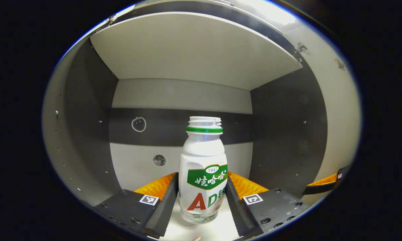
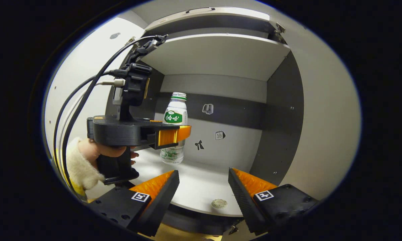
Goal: Grasp the bottle in the cabinet with the left hand and place it on the coaster, then close the right door with the right hand and the left door with the left hand.
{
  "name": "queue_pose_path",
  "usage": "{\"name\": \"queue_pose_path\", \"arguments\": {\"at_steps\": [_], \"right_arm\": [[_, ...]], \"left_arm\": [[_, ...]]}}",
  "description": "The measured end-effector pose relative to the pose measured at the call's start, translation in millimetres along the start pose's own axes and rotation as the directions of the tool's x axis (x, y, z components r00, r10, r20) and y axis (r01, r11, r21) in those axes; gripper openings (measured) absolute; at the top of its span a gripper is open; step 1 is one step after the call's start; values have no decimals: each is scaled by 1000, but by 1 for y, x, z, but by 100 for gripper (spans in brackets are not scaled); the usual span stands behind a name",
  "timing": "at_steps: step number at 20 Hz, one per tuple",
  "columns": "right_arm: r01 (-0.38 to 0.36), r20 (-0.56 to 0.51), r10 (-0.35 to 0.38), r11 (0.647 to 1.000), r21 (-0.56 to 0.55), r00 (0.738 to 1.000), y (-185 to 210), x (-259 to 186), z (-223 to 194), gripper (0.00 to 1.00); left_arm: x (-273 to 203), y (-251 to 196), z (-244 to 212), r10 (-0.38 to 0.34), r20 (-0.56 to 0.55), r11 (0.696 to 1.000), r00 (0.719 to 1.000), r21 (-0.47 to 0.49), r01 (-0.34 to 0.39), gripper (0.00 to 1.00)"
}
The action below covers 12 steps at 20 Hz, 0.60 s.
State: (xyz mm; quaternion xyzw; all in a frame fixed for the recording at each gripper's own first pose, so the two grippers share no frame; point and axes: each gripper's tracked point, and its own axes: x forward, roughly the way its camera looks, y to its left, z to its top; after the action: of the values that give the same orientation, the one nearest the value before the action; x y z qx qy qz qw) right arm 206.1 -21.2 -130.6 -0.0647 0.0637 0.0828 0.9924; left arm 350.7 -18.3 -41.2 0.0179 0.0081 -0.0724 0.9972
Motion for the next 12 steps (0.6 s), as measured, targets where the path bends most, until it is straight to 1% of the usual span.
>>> {"name": "queue_pose_path", "arguments": {"at_steps": [4,6,8,12], "right_arm": [[-6,42,7,1000,-15,999,11,-27,22,98],[-5,62,5,1000,-2,998,17,-43,30,98],[-12,67,11,1000,9,998,25,-60,34,98],[8,69,-7,1000,-7,998,35,-98,37,98]], "left_arm": [[-44,-5,16,12,6,999,1000,30,-12,76],[-65,-10,22,10,10,999,1000,35,-10,76],[-87,-15,26,5,12,999,1000,41,-5,76],[-129,-20,27,1,10,1000,1000,23,-1,76]]}}
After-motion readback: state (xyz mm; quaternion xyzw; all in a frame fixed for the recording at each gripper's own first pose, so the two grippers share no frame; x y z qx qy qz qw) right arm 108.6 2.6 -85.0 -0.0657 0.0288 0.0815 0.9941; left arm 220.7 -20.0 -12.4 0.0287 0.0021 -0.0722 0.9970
